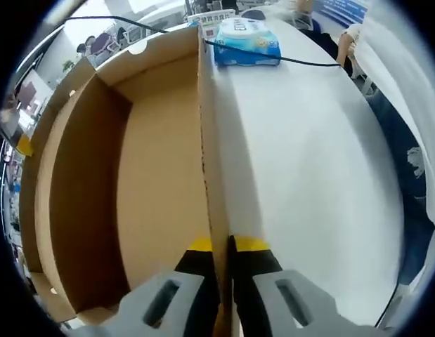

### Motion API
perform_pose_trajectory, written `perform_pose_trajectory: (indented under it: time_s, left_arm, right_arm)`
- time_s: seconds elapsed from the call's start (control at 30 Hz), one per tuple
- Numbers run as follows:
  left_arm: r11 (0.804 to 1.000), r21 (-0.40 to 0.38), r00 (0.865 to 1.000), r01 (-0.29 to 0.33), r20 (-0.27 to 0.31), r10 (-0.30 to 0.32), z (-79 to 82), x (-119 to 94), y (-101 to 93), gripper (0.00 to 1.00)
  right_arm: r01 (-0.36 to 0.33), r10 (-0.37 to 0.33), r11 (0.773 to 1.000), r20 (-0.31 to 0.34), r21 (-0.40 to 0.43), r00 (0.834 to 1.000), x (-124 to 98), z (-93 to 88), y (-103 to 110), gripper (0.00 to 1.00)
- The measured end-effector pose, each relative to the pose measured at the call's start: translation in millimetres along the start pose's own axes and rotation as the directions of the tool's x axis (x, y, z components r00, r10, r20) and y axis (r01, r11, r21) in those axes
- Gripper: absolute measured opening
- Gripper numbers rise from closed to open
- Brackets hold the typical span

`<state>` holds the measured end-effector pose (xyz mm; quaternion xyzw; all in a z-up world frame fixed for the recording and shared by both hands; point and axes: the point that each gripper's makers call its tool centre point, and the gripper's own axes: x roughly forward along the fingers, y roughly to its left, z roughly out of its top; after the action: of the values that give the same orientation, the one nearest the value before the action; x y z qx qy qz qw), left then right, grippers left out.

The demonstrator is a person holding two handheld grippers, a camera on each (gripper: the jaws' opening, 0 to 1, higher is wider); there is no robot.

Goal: Operate the shoe box by opening the lid, removing the specified soft item, and placing it in the target area until the item is outside and the box remains undamaged.

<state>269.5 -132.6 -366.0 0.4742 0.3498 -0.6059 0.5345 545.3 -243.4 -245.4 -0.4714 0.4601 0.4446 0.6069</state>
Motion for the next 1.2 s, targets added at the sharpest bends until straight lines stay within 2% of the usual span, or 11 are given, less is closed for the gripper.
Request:
perform_pose_trajectory:
  time_s: [0.47,0.57,0.93,1.2]
  left_arm:
    - [1.0,0.0,1.0,-0.005,-0.003,0.005,-1.4,0.4,-0.8,0.02]
    - [1.0,0.002,1.0,-0.009,-0.007,0.009,-1.7,0.3,-1.1,0.02]
    - [1.0,0.0,1.0,-0.006,-0.005,0.006,-1.8,-0.1,-1.4,0.02]
    - [1.0,-0.016,1.0,-0.014,-0.002,0.014,-2.1,-0.7,-1.0,0.02]
  right_arm:
    - [0.04,-0.04,0.999,0.004,-0.019,0.999,-14.7,2.8,1.4,0.04]
    - [0.049,-0.049,0.999,0.008,0.01,0.999,-15.6,3.1,1.2,0.04]
    - [0.088,-0.089,0.996,0.034,0.02,0.995,-26.6,4.6,2.7,0.04]
    - [0.126,-0.127,0.992,0.028,0.018,0.992,-36.3,6.2,4.4,0.04]
